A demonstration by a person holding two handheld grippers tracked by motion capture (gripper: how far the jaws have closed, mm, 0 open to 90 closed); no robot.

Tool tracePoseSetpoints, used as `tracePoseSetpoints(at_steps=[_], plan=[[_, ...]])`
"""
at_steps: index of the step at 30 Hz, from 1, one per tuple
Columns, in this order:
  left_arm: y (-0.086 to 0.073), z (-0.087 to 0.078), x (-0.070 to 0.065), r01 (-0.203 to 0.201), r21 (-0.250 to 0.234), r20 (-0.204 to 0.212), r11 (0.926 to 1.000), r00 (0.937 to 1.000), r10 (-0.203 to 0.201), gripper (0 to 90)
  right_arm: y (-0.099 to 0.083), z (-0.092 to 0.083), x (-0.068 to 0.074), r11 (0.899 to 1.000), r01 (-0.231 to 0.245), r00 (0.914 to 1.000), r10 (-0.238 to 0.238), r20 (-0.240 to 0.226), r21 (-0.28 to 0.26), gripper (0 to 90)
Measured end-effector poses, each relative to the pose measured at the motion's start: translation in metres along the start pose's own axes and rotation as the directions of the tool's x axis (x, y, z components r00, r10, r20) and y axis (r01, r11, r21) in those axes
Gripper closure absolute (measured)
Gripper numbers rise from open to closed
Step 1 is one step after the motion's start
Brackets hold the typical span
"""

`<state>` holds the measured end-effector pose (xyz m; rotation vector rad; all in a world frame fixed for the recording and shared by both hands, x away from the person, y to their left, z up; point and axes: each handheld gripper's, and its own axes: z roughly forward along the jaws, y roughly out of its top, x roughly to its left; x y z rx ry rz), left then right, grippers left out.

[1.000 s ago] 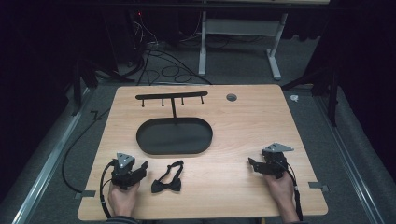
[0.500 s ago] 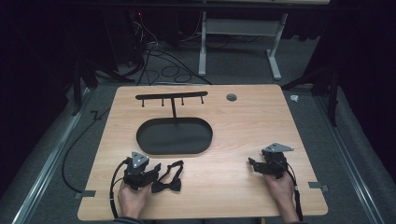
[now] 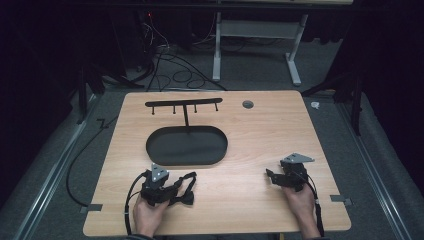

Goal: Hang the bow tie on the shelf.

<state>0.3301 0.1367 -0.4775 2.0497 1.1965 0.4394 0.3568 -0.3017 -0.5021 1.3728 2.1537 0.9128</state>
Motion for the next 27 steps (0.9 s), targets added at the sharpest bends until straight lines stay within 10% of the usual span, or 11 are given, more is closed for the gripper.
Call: tracePoseSetpoints(at_steps=[10,21,27], plan=[[-0.001,0.009,-0.005,-0.021,0.03,0.013,0.9993,0.9997,0.021,49.4,0.0,0.0,0.0,1.0,0.001,1.0,-0.001,0.0,0.0,31.5],[-0.005,0.018,-0.006,-0.053,0.075,0.023,0.9958,0.9984,0.051,83.9,0.0,0.0,0.0,1.0,-0.002,1.0,0.002,0.004,-0.003,31.9],[-0.004,0.018,-0.008,-0.053,0.084,0.009,0.995,0.9986,0.052,88.3,0.001,0.001,0.0,1.0,-0.005,1.0,0.005,0.008,-0.002,31.9]])
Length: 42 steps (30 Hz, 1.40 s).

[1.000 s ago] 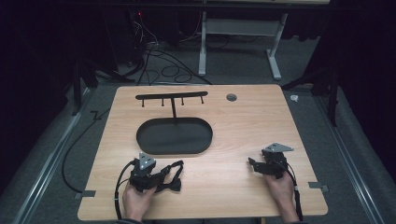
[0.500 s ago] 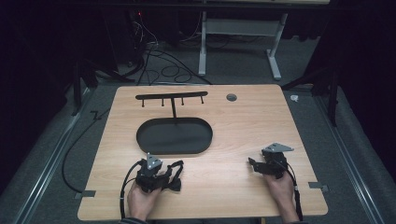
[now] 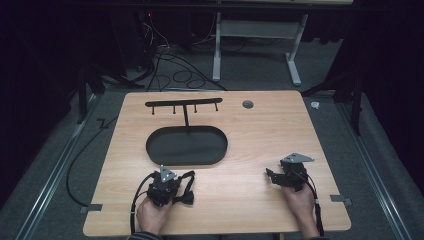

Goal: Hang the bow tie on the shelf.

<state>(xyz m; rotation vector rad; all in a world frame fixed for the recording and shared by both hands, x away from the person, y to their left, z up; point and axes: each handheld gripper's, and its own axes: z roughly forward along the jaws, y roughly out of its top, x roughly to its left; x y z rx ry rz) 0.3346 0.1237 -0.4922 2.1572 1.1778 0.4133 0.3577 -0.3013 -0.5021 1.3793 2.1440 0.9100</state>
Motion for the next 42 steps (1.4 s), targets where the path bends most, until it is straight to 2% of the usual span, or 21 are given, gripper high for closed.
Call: tracePoseSetpoints(at_steps=[4,7,9,11,12,13,15,24,29,31,35,42], plan=[[0.005,0.0,-0.003,-0.021,0.04,-0.01,0.999,0.9997,0.021,88.6,0.0,0.0,0.0,1.0,-0.001,1.0,0.001,0.001,0.001,31.7],[0.009,-0.003,-0.004,-0.004,0.048,-0.008,0.9988,1.0,0.005,88.8,0.0,0.0,0.0,1.0,-0.003,1.0,0.003,-0.001,-0.002,31.7],[0.011,-0.005,-0.005,-0.002,0.038,-0.009,0.9993,1.0,0.003,88.8,0.0,0.0,0.0,1.0,-0.004,1.0,0.004,-0.002,-0.002,31.6],[0.018,-0.011,-0.004,0.024,0.008,-0.002,0.9997,0.9997,-0.024,88.8,0.0,0.0,0.0,1.0,-0.005,1.0,0.005,-0.002,-0.002,31.7],[0.018,-0.011,-0.004,0.024,0.008,-0.002,0.9997,0.9997,-0.024,88.8,0.0,0.0,0.0,1.0,-0.005,1.0,0.005,-0.002,-0.002,31.7],[0.022,-0.015,-0.005,0.045,-0.024,0.012,0.9987,0.9989,-0.045,88.8,0.001,0.001,0.001,1.0,0.001,1.0,-0.001,-0.004,0.0,31.7],[0.024,-0.017,-0.005,0.046,-0.029,0.018,0.9985,0.9988,-0.046,88.8,0.001,0.0,0.001,1.0,0.004,1.0,-0.004,-0.006,0.002,31.7],[0.047,-0.027,0.006,-0.007,-0.075,0.064,0.9972,0.9979,0.012,88.8,0.001,0.001,0.001,1.0,0.005,1.0,-0.005,-0.004,0.001,31.8],[0.05,-0.032,0.008,-0.003,-0.105,0.076,0.9945,0.997,0.012,88.7,0.001,0.001,0.001,1.0,0.006,1.0,-0.006,-0.002,0.002,31.7],[0.05,-0.036,0.01,0.025,-0.13,0.088,0.9912,0.996,-0.013,88.8,0.001,0.001,0.001,1.0,0.009,1.0,-0.009,-0.003,0.001,31.6],[0.05,-0.04,0.013,0.051,-0.151,0.098,0.9872,0.9946,-0.036,88.8,0.001,0.001,0.001,1.0,0.012,0.9999,-0.012,-0.005,0.002,31.6],[0.052,-0.042,0.018,0.066,-0.169,0.098,0.9834,0.9939,-0.05,88.8,0.001,0.001,0.001,1.0,0.013,0.9999,-0.013,-0.006,0.003,31.6]])
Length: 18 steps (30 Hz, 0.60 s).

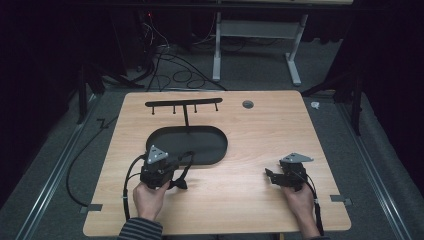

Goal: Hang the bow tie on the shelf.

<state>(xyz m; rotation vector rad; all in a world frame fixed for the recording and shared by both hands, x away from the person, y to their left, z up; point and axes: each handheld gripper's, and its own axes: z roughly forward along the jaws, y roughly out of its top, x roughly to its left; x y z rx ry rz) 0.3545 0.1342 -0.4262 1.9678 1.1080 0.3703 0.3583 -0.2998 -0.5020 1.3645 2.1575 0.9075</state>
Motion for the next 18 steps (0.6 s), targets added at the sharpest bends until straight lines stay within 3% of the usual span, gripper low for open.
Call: tracePoseSetpoints(at_steps=[10,18], plan=[[0.024,-0.01,0.004,-0.021,-0.046,-0.021,0.9987,0.9996,0.02,88.6,0.0,0.0,0.0,1.0,0.001,1.0,-0.001,-0.003,0.0,31.5],[0.032,-0.01,0.006,-0.021,-0.057,-0.022,0.9981,0.9996,0.02,88.6,0.0,0.0,0.0,1.0,0.002,1.0,-0.002,-0.006,0.0,31.5]])
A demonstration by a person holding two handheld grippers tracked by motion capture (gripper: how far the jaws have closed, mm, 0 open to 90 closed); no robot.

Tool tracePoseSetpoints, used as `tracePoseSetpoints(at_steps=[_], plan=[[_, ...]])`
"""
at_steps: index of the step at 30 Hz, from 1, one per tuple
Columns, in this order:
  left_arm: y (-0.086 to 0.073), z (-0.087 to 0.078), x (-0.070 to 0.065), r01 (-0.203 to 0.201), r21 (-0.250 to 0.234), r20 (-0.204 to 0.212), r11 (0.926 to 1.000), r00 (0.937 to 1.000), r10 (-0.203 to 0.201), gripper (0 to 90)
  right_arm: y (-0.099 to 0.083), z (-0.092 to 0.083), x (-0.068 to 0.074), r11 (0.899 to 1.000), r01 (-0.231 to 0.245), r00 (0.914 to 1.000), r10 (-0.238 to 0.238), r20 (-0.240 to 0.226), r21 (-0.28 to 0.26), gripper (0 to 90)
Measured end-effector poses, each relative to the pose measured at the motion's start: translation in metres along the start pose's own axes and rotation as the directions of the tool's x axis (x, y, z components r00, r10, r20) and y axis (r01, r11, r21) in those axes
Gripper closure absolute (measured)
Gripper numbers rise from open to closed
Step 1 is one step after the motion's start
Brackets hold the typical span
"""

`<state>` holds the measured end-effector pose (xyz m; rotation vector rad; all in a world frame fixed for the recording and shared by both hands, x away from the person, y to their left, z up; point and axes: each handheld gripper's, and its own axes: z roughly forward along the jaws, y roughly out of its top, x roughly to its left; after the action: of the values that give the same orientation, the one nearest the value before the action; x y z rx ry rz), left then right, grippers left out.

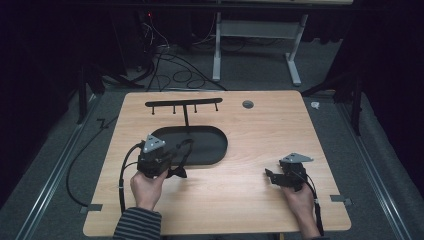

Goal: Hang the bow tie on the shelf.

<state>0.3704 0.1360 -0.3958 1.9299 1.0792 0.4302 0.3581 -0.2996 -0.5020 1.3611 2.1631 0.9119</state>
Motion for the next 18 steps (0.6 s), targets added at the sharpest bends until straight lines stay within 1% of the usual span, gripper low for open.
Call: tracePoseSetpoints(at_steps=[7,10,15,18], plan=[[0.011,0.002,0.002,-0.006,-0.013,-0.01,0.9999,0.9999,0.006,88.6,0.0,0.0,0.0,1.0,0.001,1.0,-0.001,-0.002,0.0,31.5],[0.016,0.003,0.003,-0.016,-0.015,-0.016,0.9998,0.9997,0.016,88.5,0.0,0.0,0.0,1.0,0.001,1.0,-0.001,-0.003,-0.002,31.5],[0.023,0.004,0.007,-0.007,-0.016,-0.017,0.9998,0.9998,0.006,88.6,0.0,0.0,0.0,1.0,0.002,1.0,-0.002,-0.004,-0.002,31.5],[0.029,0.004,0.01,-0.011,-0.016,-0.027,0.9998,0.9996,0.011,88.6,0.0,0.0,0.0,1.0,0.005,1.0,-0.005,-0.005,-0.002,31.5]])
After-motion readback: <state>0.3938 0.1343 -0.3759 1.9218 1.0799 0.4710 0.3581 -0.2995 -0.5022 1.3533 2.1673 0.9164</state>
